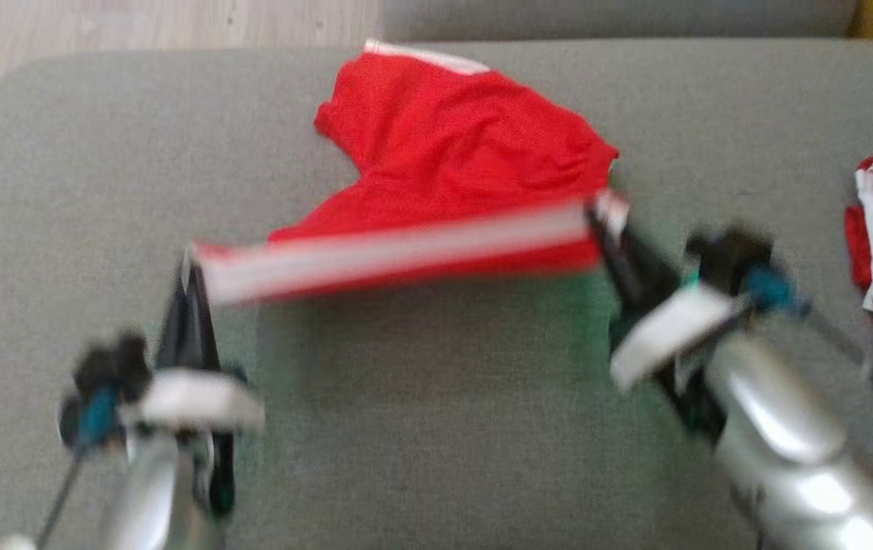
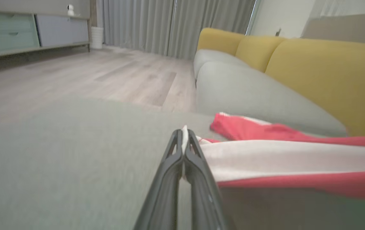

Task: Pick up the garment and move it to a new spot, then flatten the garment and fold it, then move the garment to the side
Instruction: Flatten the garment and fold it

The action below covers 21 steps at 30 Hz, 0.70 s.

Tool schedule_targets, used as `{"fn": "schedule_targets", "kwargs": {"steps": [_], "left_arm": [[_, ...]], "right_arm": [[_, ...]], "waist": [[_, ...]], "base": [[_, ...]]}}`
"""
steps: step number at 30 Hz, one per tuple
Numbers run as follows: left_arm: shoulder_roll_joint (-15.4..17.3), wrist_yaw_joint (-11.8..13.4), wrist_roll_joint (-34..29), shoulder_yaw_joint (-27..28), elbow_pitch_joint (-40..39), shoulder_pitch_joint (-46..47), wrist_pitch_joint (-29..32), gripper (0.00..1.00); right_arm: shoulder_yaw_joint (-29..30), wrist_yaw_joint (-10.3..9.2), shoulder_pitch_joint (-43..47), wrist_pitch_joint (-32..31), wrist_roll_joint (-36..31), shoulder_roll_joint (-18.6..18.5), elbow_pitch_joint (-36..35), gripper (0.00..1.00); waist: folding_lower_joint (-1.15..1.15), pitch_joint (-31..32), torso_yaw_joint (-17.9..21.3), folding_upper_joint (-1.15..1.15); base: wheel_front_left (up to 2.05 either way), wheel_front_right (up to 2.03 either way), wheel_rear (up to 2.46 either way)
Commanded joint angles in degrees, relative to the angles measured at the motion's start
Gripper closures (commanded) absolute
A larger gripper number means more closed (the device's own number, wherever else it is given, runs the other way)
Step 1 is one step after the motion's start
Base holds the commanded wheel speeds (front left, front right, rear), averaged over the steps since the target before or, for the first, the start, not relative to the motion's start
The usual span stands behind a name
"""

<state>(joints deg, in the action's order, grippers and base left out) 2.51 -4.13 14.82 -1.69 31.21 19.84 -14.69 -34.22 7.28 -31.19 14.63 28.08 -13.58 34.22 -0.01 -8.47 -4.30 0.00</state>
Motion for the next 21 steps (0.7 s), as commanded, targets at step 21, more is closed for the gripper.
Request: {"fn": "schedule_targets", "kwargs": {"steps": [21], "left_arm": [[0.5, -0.2, 0.4, 1.4, -11.3, -16.8, -0.3, 1.00]], "right_arm": [[-3.4, 0.21, 22.9, 0.4, 13.1, -2.0, -11.5, 1.00]], "waist": [[0.01, 7.8, 1.4, 0.00]], "base": [[0.00, 0.00, 0.00]]}}
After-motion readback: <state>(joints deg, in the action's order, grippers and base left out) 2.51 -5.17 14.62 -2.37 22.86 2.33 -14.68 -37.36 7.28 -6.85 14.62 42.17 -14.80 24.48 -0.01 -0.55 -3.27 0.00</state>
